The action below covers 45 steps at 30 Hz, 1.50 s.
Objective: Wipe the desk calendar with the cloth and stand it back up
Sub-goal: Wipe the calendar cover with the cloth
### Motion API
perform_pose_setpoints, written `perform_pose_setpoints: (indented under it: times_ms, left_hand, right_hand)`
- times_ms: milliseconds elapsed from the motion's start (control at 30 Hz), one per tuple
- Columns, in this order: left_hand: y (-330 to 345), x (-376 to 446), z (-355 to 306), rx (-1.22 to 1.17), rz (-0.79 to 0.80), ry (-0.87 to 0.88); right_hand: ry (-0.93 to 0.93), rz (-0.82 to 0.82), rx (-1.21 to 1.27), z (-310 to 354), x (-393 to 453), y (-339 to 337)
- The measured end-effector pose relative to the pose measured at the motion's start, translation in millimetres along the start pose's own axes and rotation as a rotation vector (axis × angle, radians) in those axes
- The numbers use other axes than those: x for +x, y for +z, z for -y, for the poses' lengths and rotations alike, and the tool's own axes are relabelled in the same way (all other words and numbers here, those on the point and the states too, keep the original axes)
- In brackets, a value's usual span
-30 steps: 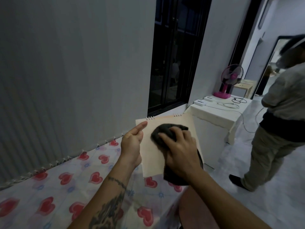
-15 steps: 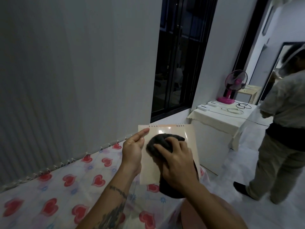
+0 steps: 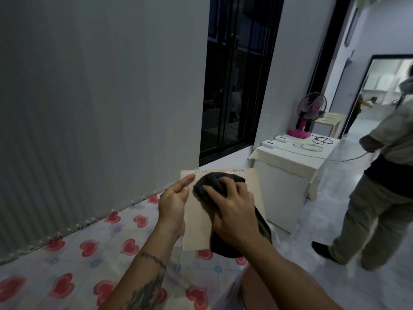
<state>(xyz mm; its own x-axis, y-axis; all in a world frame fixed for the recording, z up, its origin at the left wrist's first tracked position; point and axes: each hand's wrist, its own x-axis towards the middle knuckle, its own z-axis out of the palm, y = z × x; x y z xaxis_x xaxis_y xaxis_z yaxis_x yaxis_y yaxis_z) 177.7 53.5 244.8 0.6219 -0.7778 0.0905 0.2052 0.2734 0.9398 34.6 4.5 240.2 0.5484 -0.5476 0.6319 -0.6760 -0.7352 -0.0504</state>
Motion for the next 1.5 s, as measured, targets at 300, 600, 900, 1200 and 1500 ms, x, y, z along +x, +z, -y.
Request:
perform_pose_setpoints:
  times_ms: [300,600,900,1200,1500]
  left_hand:
    - [-25,5,0,-0.047,-0.1,-0.056]
    - [7,1,6,0.061,0.055,0.019]
    - [5,-7,8,0.051,0.027,0.024]
    - [4,6,4,-0.065,-0.063,-0.034]
    - [-13,9,3,-0.061,-0.073,-0.056]
  right_hand:
    - [0.3,0.017,-0.044,-46,-7,2]
    - [0.102,-0.011,-0.018,-9,8,-4]
    - [0.336,-0.033,-0.102,-34,7,-1]
    - [-0.003,0.008,0.004,0,-25,8]
    - [0.365,-0.051,-0.04,-43,2,-5]
